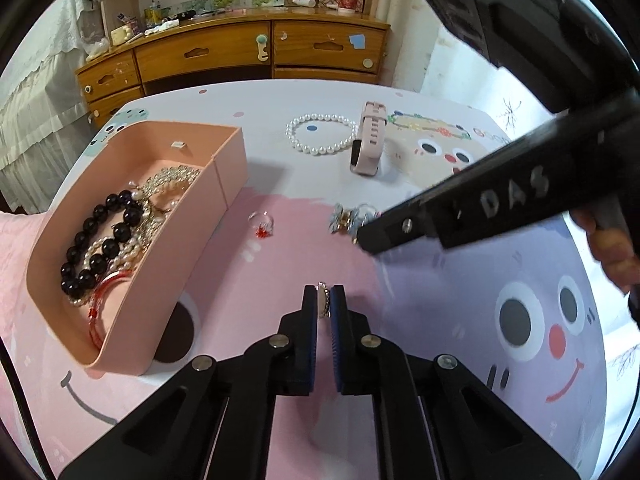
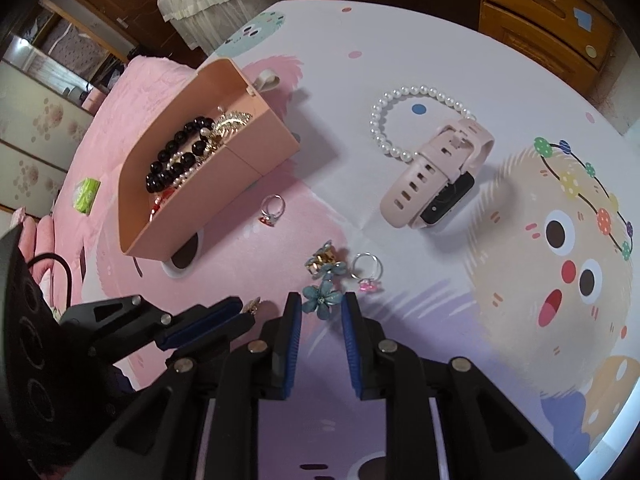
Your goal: Organize jewelry
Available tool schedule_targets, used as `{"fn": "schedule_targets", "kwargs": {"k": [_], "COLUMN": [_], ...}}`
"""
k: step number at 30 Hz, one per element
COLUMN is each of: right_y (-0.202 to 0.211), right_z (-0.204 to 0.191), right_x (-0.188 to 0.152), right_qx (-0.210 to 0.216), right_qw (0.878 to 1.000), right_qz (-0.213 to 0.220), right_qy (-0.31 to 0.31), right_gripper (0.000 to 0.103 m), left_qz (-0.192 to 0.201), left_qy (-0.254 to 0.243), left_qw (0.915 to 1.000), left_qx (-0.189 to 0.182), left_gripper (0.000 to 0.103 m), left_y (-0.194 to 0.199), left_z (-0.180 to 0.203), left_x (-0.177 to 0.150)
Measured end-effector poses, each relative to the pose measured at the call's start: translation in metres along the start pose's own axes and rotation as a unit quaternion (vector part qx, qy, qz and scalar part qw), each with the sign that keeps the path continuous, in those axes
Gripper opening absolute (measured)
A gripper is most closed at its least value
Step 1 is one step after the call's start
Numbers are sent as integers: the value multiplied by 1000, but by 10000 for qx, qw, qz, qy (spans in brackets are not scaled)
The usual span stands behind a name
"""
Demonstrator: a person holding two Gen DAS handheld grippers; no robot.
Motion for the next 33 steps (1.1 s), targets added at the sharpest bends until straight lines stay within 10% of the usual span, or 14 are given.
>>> {"fn": "schedule_targets", "kwargs": {"k": [11,17,33], "right_y": [20,25,38], "right_z": [0,7,26], "right_x": [-12,-25,-36], "right_qx": [54,-56,-96], "right_qw": [9975,9950,9917], "right_qz": [239,247,357], "right_qy": [-661,-971,-1229], "right_gripper": [20,20,20], "left_qz": [-250,-306,-252], "left_qy": [71,79,-236], "left_qw": [9992,9987,9994], "left_qx": [-298,-389,35], "left_gripper": [3,31,14], "left_y": [6,4,-6], "left_z": [-10,-7,1], "left_x": [-19,-18,-10]}}
Point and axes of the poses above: each gripper's, at about its wrist camera, not at the fingertips, and y roughly against the way its jaws point, z to its right, x to its top, the point moved 10 cm from there along -y, roughly the way its jaws point, and after that the axes turned 4 degrees about -x, right-handed, at the moved point
